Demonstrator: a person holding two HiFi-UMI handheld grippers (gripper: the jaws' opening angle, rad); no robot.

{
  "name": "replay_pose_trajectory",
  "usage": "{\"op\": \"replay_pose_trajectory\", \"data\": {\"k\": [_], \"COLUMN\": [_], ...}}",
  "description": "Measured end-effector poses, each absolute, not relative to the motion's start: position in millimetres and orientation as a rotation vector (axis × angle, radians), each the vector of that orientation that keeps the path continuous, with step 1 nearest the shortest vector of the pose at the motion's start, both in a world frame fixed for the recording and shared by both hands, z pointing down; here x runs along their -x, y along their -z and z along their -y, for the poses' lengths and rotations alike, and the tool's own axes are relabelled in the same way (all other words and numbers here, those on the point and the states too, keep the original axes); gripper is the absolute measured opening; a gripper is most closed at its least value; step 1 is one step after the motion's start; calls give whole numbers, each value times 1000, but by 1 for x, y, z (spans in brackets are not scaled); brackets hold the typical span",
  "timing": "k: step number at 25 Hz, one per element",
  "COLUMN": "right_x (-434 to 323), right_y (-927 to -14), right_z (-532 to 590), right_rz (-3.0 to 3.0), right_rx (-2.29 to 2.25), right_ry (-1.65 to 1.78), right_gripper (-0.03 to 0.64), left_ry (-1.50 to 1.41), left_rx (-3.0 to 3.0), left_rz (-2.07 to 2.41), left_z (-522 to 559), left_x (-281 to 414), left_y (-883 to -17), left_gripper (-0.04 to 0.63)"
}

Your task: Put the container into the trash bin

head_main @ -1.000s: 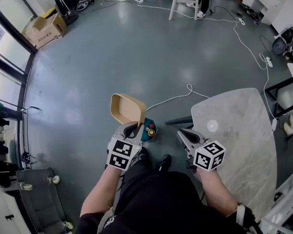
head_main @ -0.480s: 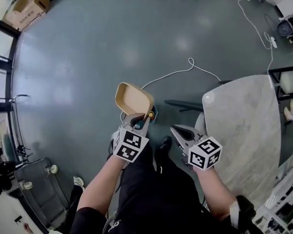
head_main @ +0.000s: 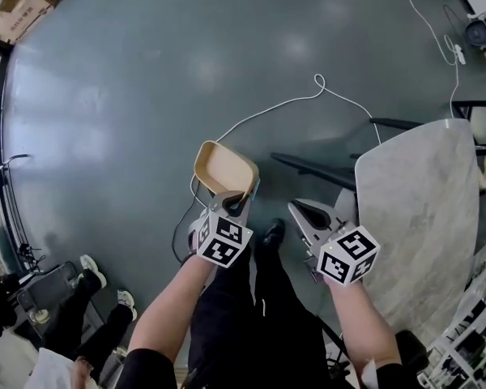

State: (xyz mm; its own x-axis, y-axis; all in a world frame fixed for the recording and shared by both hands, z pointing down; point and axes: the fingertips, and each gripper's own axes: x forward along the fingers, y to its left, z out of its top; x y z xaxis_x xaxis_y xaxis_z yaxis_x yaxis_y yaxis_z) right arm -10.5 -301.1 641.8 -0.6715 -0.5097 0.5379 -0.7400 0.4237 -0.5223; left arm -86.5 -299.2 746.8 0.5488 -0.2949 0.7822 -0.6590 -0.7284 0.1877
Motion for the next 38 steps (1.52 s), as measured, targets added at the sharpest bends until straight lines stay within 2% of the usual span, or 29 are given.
{"op": "replay_pose_trajectory", "data": {"k": [8,17,18,19,20,25,33,38], "right_x": [5,20,23,26,28,40,19,1], "right_y": [-722,-742,-741,-740,-737,-695,-584,-525], "right_z": [281,274,270,265,260,253,271,285], "right_rz": [2280,2266,2267,2266,2263,2305,2414,2488], "right_rx": [-1050,-1065,-1056,-1046,-1036,-983,-1022,-1046], "right_ry": [-1213,-1284,-1296,-1308,-1319,-1287,-1113,-1001], "right_gripper": [-6,-6,-6,-6,-6,-6,-6,-6], "left_ry": [-1136,-1233,-1230,-1226,-1216,-1042,-692,-578], "left_rx": [-2183,-2122,-2131,-2132,-2126,-2101,-2125,-2205], "left_rz": [727,646,651,658,666,748,969,1102], "left_z": [297,270,270,271,272,287,317,338], "left_x": [78,80,81,81,82,89,107,116], "left_y": [-854,-941,-943,-943,-941,-879,-711,-610], "left_gripper": [25,35,75,178,209,210,202,190]}}
